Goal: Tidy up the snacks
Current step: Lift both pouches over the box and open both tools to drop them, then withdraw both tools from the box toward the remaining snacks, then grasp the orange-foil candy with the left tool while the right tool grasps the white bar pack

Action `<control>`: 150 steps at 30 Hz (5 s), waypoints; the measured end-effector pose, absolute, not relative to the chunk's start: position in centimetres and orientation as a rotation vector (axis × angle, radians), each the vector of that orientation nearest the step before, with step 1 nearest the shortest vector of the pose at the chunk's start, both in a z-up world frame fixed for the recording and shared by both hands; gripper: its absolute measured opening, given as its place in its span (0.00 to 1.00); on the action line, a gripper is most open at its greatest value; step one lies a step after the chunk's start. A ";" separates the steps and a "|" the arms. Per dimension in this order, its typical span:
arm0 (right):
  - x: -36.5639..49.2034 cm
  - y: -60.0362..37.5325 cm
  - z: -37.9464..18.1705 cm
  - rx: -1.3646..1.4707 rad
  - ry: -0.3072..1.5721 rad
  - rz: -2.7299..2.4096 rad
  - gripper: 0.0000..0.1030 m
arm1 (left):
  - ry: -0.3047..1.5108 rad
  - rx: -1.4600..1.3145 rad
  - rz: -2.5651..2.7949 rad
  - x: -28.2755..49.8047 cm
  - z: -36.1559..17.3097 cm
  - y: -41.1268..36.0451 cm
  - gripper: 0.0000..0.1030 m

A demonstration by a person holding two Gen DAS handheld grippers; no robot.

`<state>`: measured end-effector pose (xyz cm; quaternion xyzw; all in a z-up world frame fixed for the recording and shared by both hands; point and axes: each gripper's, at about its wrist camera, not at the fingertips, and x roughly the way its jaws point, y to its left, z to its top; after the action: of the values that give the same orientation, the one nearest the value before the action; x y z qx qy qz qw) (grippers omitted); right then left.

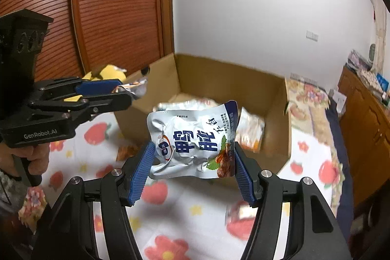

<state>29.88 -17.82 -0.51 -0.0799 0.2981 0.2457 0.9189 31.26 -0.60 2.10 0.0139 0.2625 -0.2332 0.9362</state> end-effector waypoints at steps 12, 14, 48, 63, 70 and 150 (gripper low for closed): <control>34.7 -16.8 1.3 -0.164 0.533 0.525 0.63 | 0.514 0.042 -0.405 38.2 3.7 0.6 0.36; 36.0 -16.6 1.1 -0.162 0.532 0.528 0.63 | 0.531 0.035 -0.403 39.4 3.3 0.7 0.36; 40.8 -17.1 -4.2 -0.096 0.615 0.534 0.70 | 0.619 0.085 -0.372 40.1 -0.7 -1.5 0.43; 32.4 -20.0 -0.1 -0.130 0.561 0.473 0.70 | 0.551 0.134 -0.389 31.3 0.7 -1.3 0.43; 30.1 -22.3 -0.6 -0.125 0.580 0.415 0.70 | 0.557 0.146 -0.396 28.8 -1.3 -1.5 0.43; 33.0 -26.4 -13.5 -0.071 0.878 0.208 0.28 | 0.849 0.224 -0.368 32.7 -11.7 0.2 0.33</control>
<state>33.05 -26.36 -13.48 -0.0343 0.4240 0.1006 0.8994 32.73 0.20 -11.68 0.1078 0.4087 -0.1773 0.8888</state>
